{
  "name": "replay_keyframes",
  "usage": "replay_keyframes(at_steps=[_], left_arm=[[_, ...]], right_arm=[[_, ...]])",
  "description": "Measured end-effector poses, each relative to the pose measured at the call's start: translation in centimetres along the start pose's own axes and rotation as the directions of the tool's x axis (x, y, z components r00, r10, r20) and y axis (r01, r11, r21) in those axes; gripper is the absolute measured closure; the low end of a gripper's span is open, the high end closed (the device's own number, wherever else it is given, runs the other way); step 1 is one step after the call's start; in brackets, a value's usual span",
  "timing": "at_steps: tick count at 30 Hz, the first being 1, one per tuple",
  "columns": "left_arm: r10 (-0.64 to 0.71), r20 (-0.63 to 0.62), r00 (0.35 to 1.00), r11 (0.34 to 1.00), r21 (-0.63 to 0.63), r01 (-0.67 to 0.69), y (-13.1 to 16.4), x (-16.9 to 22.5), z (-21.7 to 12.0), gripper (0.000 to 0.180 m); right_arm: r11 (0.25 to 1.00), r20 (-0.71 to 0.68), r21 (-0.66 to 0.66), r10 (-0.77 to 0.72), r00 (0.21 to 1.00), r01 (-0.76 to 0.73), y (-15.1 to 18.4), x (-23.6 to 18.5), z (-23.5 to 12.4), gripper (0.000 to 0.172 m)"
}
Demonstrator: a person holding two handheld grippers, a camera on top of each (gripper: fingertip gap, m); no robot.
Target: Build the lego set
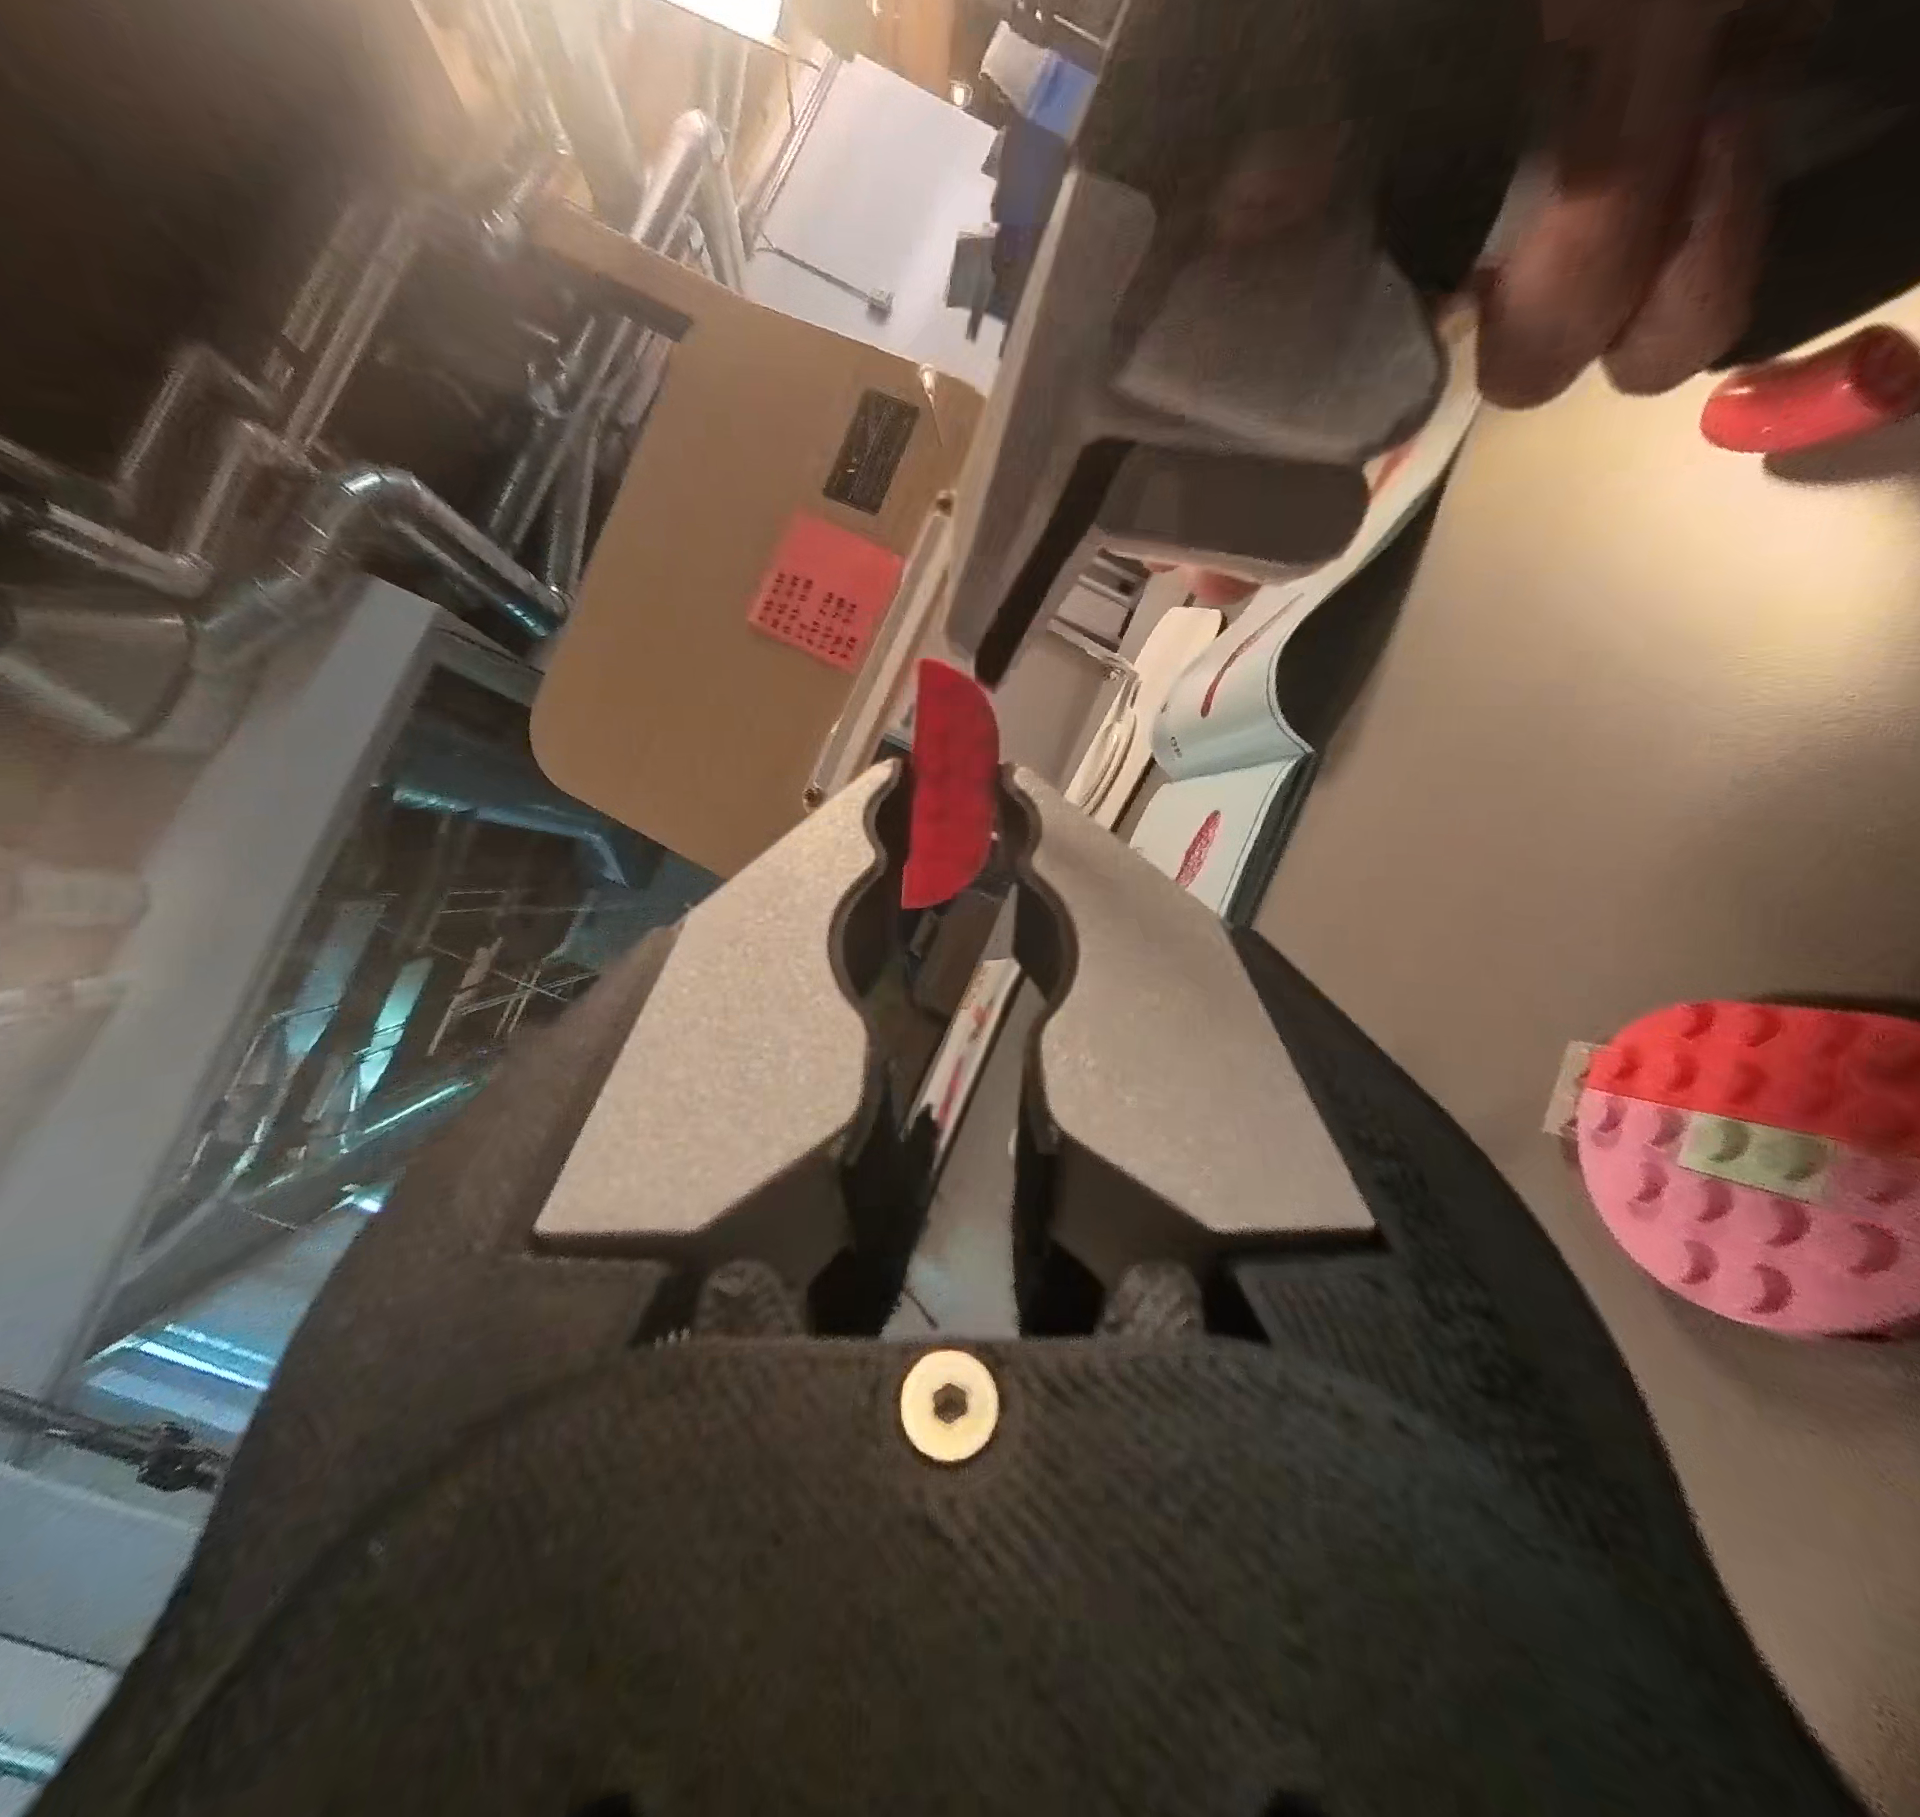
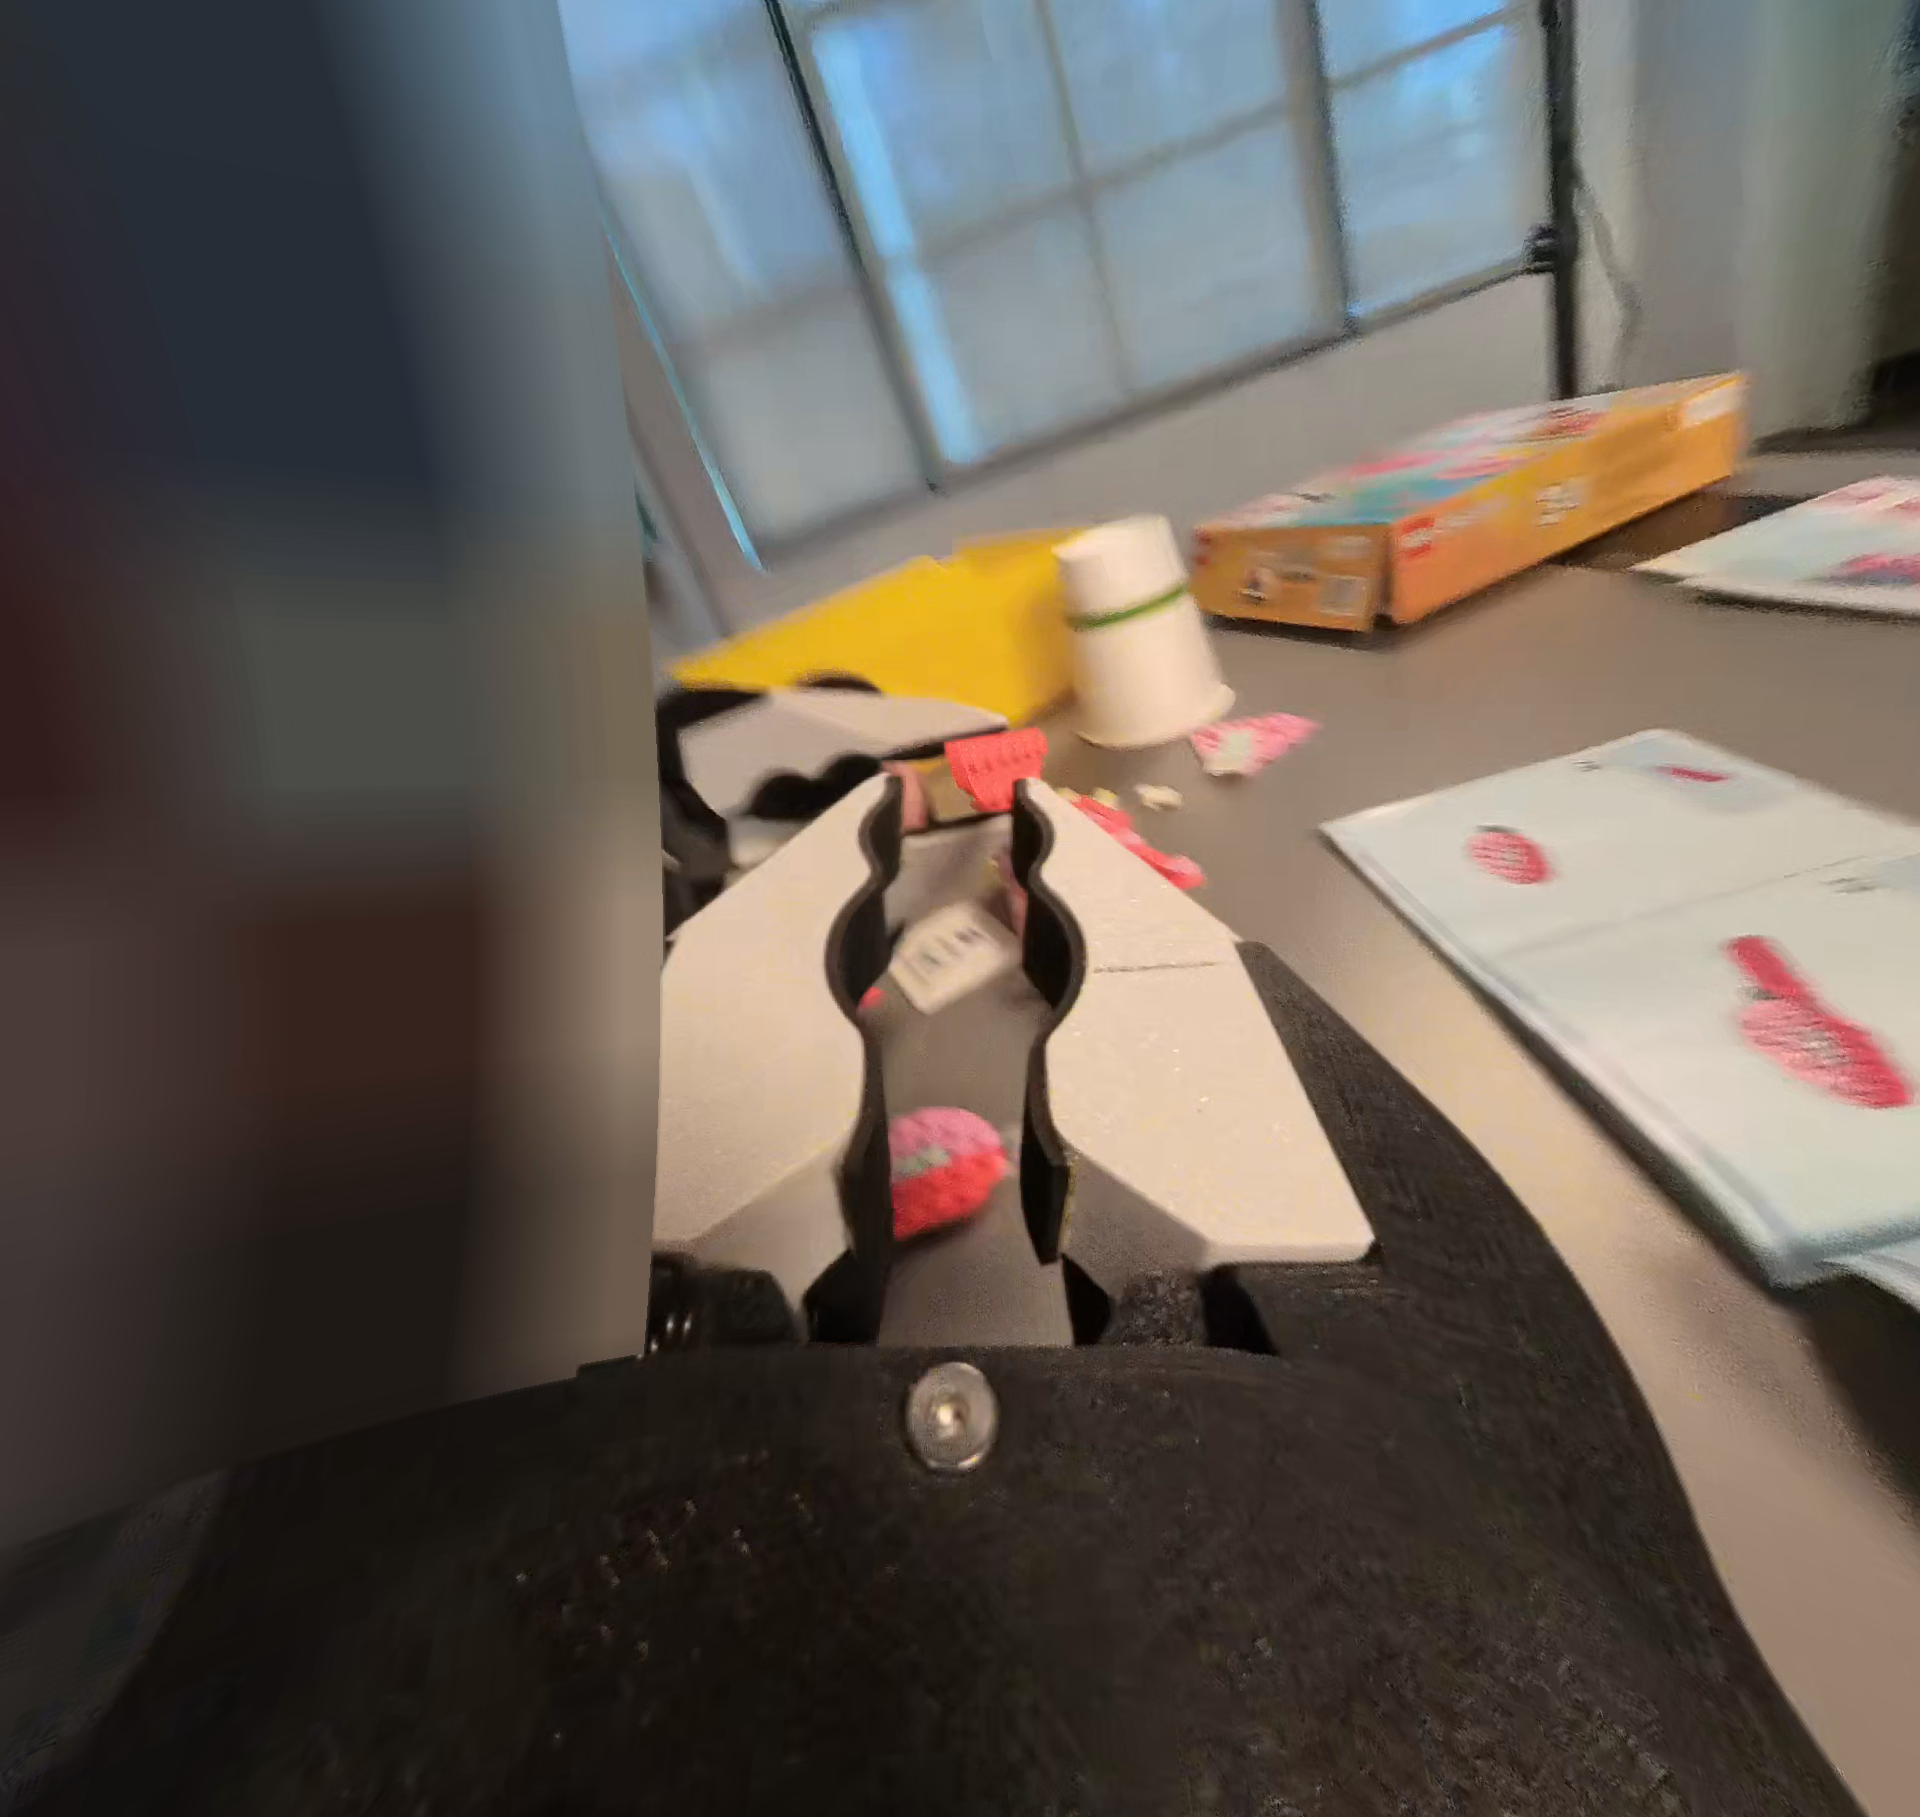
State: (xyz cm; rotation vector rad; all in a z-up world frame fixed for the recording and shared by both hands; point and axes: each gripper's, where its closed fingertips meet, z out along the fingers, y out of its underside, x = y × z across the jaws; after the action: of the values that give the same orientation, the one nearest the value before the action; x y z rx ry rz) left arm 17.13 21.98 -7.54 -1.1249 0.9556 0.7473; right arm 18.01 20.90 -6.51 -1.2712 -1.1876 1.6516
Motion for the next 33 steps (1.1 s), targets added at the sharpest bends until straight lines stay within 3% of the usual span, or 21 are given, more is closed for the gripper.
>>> replay_keyframes(at_steps=[1, 7, 9, 10, 12, 15, 17, 21, 24, 27, 28, 30, 31, 33], left_arm=[[0.001, -0.01, 1.0, 1.0, -0.008, -0.001, 0.1, 0.2, 0.0, 0.165], [0.059, -0.052, 0.997, 0.998, 0.028, -0.058, -0.4, 0.8, -0.2, 0.165], [-0.048, -0.133, 0.99, 0.994, 0.094, 0.061, -1.0, 1.0, -0.7, 0.165], [-0.16, -0.194, 0.968, 0.976, 0.113, 0.184, -1.3, 0.8, -1.1, 0.156], [-0.399, -0.297, 0.868, 0.888, 0.11, 0.446, -1.8, -0.5, -1.5, 0.134], [-0.602, -0.451, 0.659, 0.711, 0.074, 0.699, -2.3, -1.4, -2.2, 0.129], [-0.645, -0.504, 0.575, 0.646, 0.042, 0.762, -2.4, -1.2, -2.4, 0.135], [-0.652, -0.581, 0.486, 0.585, 0.021, 0.81, -3.3, -0.4, -2.8, 0.168], [-0.676, -0.619, 0.399, 0.501, 0.011, 0.865, -4.0, -0.6, -3.0, 0.163], [-0.698, -0.622, 0.354, 0.454, -0.003, 0.891, -4.1, -0.9, -2.9, 0.159], [-0.704, -0.617, 0.352, 0.446, 0.002, 0.895, -4.0, -1.0, -2.9, 0.175], [-0.704, -0.601, 0.378, 0.466, 0.011, 0.885, -3.8, -1.0, -2.7, 0.177], [-0.702, -0.574, 0.422, 0.497, 0.03, 0.867, -3.6, -1.1, -2.5, 0.178], [-0.659, -0.44, 0.61, 0.638, 0.103, 0.763, -2.5, -1.6, -1.9, 0.177]], right_arm=[[0.999, -0.018, -0.015, -0.038, 0.999, 0.037, 0.3, 0.0, 0.2, 0.157], [0.977, -0.083, -0.078, -0.204, 0.975, 0.198, 0.8, 0.4, 0.3, 0.17], [0.968, -0.083, -0.081, -0.245, 0.966, 0.239, 0.7, 0.4, 0.0, 0.171], [0.967, -0.078, -0.066, -0.251, 0.965, 0.246, 0.5, 0.4, -0.2, 0.171], [0.972, -0.04, -0.018, -0.237, 0.971, 0.236, 0.1, -0.1, -0.4, 0.171], [0.977, 0.052, 0.052, -0.21, 0.976, 0.207, -0.3, -1.4, -0.7, 0.171], [0.979, 0.103, 0.086, -0.196, 0.975, 0.187, -0.5, -2.2, -0.8, 0.171], [0.978, 0.138, 0.122, -0.187, 0.973, 0.17, -1.0, -2.7, -0.9, 0.172], [0.977, 0.14, 0.118, -0.192, 0.971, 0.176, -0.9, -2.8, -1.0, 0.172], [0.978, 0.14, 0.104, -0.196, 0.971, 0.182, -0.6, -2.8, -0.9, 0.171], [0.978, 0.138, 0.098, -0.195, 0.971, 0.183, -0.5, -2.7, -0.8, 0.171], [0.98, 0.115, 0.094, -0.186, 0.976, 0.175, -0.5, -2.3, -0.7, 0.171], [0.981, 0.093, 0.097, -0.174, 0.98, 0.165, -0.6, -1.9, -0.6, 0.171], [0.986, 0.039, 0.122, -0.12, 0.992, 0.114, -1.1, -0.9, -0.6, 0.17]])
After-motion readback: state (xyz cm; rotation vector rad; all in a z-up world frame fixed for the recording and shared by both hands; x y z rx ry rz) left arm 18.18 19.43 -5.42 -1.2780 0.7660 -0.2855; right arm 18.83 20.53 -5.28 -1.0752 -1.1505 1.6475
